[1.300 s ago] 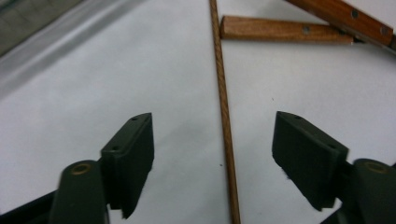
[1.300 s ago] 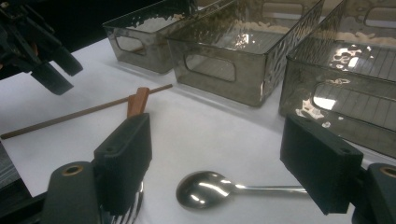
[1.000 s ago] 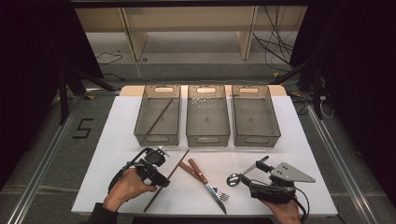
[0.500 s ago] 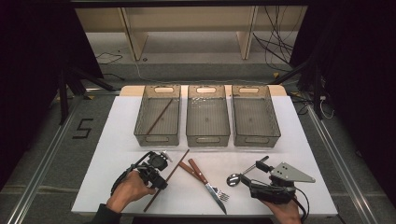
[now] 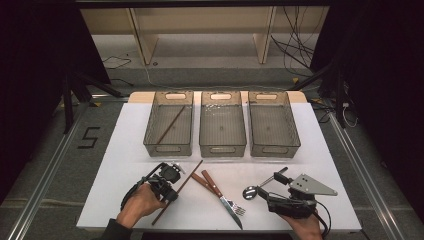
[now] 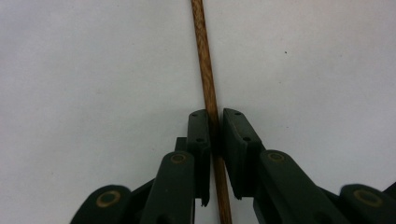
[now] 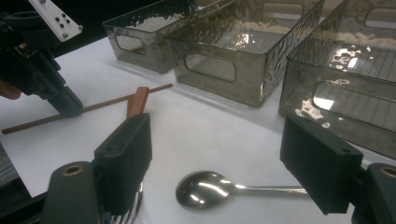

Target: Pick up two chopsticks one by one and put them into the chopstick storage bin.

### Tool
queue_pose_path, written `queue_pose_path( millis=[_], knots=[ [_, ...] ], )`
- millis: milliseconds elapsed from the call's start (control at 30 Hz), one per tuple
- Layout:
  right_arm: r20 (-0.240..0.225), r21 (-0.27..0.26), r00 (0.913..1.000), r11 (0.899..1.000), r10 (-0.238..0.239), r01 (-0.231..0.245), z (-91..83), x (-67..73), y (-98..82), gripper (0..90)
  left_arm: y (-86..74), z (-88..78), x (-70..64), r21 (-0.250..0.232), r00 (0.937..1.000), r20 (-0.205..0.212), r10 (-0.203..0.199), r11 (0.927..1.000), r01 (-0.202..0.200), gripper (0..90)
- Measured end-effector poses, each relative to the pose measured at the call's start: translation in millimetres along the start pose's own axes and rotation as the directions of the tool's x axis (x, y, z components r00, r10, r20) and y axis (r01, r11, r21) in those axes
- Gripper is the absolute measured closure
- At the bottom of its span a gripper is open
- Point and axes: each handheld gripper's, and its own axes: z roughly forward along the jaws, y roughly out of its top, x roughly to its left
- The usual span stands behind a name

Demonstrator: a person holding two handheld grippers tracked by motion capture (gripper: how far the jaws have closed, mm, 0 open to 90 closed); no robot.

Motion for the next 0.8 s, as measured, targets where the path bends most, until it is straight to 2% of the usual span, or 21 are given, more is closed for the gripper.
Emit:
queue_pose_path(
  millis=[233,500,667,800],
  knots=[
    [-0.001,0.001,1.0,1.0,-0.001,0.001,0.2,0.2,0.0,25.8,0.4,-0.2,2.8,-0.011,0.9996,-0.024,-0.017,0.9998,0.016,84.1],
    [-0.001,0.0,1.0,1.0,-0.002,0.002,0.0,0.0,0.0,25.7,0.4,-2.6,6.9,-0.04,0.9987,-0.049,-0.013,0.9991,0.012,84.4],
    [-0.001,0.0,1.0,1.0,-0.001,0.001,0.0,-0.1,0.0,25.7,-2.2,-12.1,11.7,-0.059,0.9992,-0.039,-0.012,0.9982,0.01,84.5],
    [-0.001,0.002,1.0,1.0,0.0,0.0,0.1,0.2,0.0,25.8,-4.3,-23.5,11.0,-0.078,0.9996,-0.024,0.018,0.9967,-0.02,84.5]
  ],
)
